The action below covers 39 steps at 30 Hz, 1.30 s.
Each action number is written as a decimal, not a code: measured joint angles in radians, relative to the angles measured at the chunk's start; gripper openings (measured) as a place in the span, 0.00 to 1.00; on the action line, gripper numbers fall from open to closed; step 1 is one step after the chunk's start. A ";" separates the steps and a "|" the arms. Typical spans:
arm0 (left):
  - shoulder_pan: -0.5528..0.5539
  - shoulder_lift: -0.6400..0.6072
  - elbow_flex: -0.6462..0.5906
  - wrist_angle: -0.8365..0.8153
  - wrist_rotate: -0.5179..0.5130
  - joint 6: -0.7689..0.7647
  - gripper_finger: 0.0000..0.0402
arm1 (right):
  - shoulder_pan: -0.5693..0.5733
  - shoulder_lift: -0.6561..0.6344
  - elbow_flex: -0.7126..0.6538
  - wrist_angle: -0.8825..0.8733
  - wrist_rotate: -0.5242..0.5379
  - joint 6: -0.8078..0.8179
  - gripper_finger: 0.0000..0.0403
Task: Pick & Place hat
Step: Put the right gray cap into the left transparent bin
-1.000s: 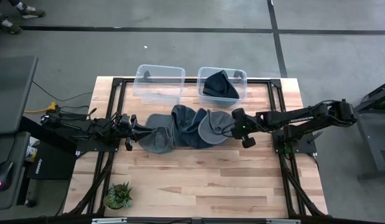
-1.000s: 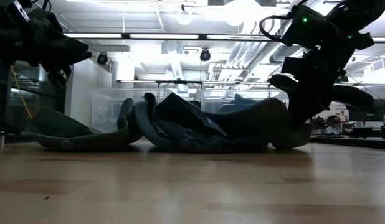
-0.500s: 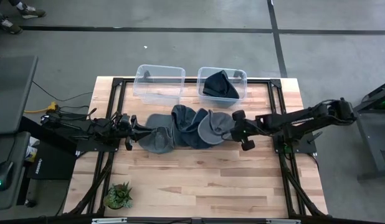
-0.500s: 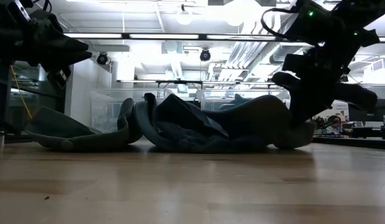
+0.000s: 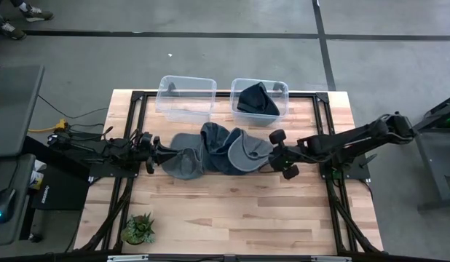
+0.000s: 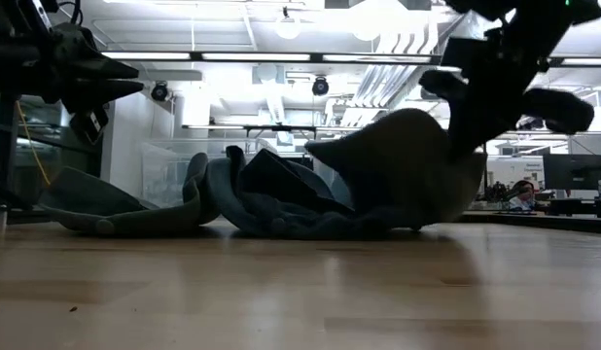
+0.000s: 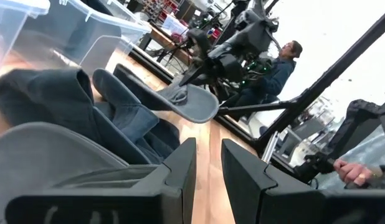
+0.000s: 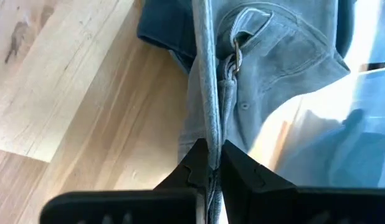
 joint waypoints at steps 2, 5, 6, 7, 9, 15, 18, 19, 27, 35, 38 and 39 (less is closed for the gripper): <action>0.000 0.000 0.000 0.000 0.000 -0.024 0.18 | 0.015 0.000 0.030 -0.038 0.019 0.000 0.03; 0.000 0.000 0.000 0.000 -0.001 -0.070 0.18 | 0.042 0.000 0.078 -0.092 0.058 -0.012 0.03; 0.000 0.000 0.000 0.000 -0.003 -0.087 0.18 | 0.051 0.000 0.097 -0.105 0.072 -0.017 0.03; 0.000 0.000 0.000 0.000 -0.003 -0.104 0.18 | 0.060 0.000 0.114 -0.114 0.089 -0.023 0.03; 0.000 0.000 0.000 0.000 -0.016 -0.147 0.18 | 0.077 0.000 0.149 -0.133 0.120 -0.050 0.03; 0.000 0.000 0.000 0.001 -0.115 -0.312 0.18 | 0.111 0.000 0.249 -0.180 0.224 -0.138 0.03; 0.000 0.000 0.000 0.002 -0.145 -0.397 0.18 | 0.116 0.000 0.288 -0.185 0.284 -0.201 0.03; 0.000 0.000 0.000 0.002 -0.153 -0.431 0.18 | 0.116 0.000 0.298 -0.186 0.302 -0.229 0.03; 0.000 0.000 0.000 0.006 -0.196 -0.625 0.19 | 0.105 -0.001 0.329 -0.183 0.390 -0.474 0.03; 0.000 0.000 0.000 0.043 -0.217 -0.682 0.41 | 0.081 -0.001 0.329 -0.139 0.391 -0.628 0.03; 0.000 0.000 0.000 0.061 -0.221 -0.686 0.53 | 0.065 0.000 0.328 -0.092 0.345 -0.699 0.03; 0.000 0.000 0.004 0.061 -0.226 -0.690 0.56 | 0.059 -0.001 0.328 -0.071 0.328 -0.729 0.03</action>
